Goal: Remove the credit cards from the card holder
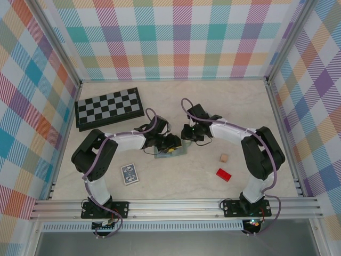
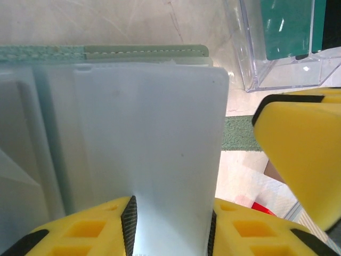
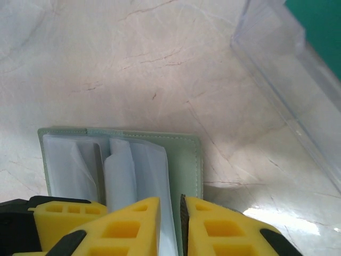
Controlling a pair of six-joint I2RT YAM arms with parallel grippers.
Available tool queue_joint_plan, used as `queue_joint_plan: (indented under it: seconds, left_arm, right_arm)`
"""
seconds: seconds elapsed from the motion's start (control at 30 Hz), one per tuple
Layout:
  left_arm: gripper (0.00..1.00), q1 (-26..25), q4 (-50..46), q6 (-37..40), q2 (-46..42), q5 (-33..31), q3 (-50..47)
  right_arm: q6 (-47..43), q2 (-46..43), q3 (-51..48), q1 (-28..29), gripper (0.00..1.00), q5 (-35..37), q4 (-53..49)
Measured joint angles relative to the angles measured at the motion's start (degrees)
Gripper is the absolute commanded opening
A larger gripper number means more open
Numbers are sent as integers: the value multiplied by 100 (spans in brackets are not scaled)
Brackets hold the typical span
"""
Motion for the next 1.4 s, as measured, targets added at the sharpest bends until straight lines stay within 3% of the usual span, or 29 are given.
queue_joint_plan:
  seconds: [0.27, 0.5, 0.73, 0.87, 0.97, 1.1, 1.17, 1.23, 1.4]
  left_arm:
    - [51, -98, 164, -20, 133, 59, 61]
    - [26, -122, 98, 26, 199, -59, 107]
    - [11, -122, -131, 26, 205, -267, 107]
    - [10, -120, -387, 44, 83, -442, 107]
    - [17, -85, -752, 109, -269, -697, 103]
    - [44, 59, -1438, 201, -920, -1294, 103]
    - [52, 177, -1674, 210, -1141, -1554, 90]
    - [56, 304, -1814, 188, -1266, -1735, 39]
    - [56, 431, -1882, 125, -1248, -1849, -164]
  right_arm:
    - [83, -133, -26, -17, 27, 111, 83]
    - [85, -57, -17, -26, 19, -144, 122]
    - [81, 551, 190, -26, 12, -490, 59]
    - [74, 846, 319, -26, 12, -627, -59]
    - [52, 997, 433, -22, 12, -691, -155]
    - [37, 1121, 586, -22, 12, -763, -186]
    - [37, 1139, 605, -22, 12, -800, -192]
    - [35, 1150, 621, -22, 12, -813, -208]
    - [33, 1163, 649, -22, 12, -828, -240]
